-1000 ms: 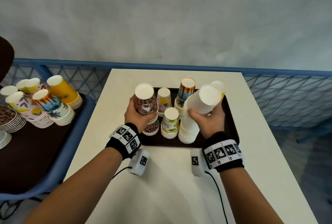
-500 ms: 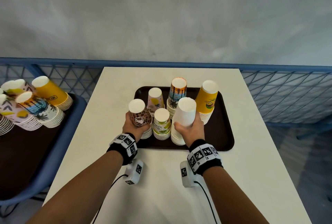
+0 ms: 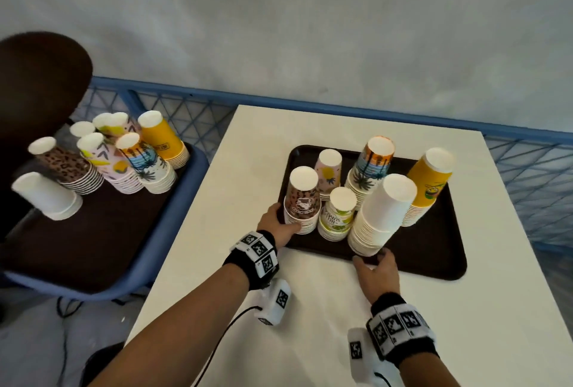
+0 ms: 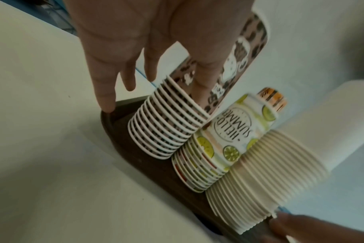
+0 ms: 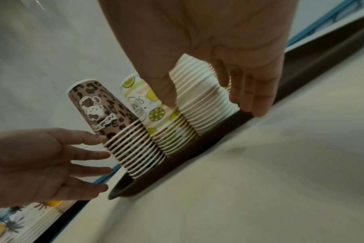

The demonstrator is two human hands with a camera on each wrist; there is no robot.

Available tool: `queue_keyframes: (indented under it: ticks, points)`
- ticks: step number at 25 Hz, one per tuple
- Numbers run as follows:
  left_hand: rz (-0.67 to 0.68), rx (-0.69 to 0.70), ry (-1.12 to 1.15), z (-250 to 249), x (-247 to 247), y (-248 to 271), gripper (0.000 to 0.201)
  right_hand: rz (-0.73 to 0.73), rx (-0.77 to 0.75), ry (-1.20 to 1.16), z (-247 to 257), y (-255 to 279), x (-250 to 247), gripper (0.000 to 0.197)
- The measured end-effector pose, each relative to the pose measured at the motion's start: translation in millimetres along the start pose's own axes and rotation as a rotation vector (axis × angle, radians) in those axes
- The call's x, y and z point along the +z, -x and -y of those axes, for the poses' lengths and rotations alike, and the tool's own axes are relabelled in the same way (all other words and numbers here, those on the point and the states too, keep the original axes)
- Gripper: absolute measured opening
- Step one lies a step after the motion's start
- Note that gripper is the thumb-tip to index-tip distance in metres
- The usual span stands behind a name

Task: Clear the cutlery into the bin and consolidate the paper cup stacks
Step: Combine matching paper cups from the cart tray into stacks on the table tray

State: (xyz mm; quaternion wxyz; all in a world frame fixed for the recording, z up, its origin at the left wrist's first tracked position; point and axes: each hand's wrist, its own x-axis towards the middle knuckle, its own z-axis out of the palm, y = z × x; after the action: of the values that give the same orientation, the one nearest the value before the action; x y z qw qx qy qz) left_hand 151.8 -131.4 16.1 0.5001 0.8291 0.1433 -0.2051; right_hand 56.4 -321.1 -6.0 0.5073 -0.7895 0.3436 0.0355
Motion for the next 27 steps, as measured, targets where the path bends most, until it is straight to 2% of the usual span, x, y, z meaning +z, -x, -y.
queue_keyframes:
  ticks: [2,4,6,8,11,13,14,16,19,22,25,27]
  points:
    - [0.016,-0.012,0.008,14,-20,4,0.06,0.055,0.025,0.014,6,16,21,0.051]
    - [-0.007,-0.015,0.027,28,-51,5,0.05,0.163,-0.061,0.038,22,31,50,0.033]
    - [-0.094,0.003,0.04,40,-90,3,0.047,0.301,-0.187,0.074,46,43,88,0.019]
    - [-0.251,0.085,-0.006,44,-137,-2,0.049,0.409,-0.328,0.113,72,50,127,0.02]
    - [-0.479,0.306,-0.265,43,-219,-23,0.05,0.498,-0.515,0.169,118,54,191,0.024]
    - [-0.562,0.433,-0.504,40,-270,-50,0.051,0.515,-0.583,0.166,149,53,228,0.024]
    - [-0.585,0.445,-0.599,37,-290,-64,0.053,0.509,-0.603,0.149,163,51,244,0.025]
    - [-0.556,0.353,-0.665,30,-318,-86,0.06,0.478,-0.625,0.095,185,47,272,0.026]
    - [-0.381,0.234,-0.71,26,-329,-105,0.069,0.443,-0.59,0.03,200,42,303,0.032]
    - [-0.33,0.264,-0.598,32,-335,-103,0.072,0.485,-0.547,0.043,204,39,326,0.046]
    - [-0.277,0.317,-0.524,53,-343,-84,0.072,0.539,-0.583,0.14,207,38,344,0.059]
    - [-0.253,0.38,-0.477,69,-346,-66,0.071,0.638,-0.591,0.194,211,42,362,0.076]
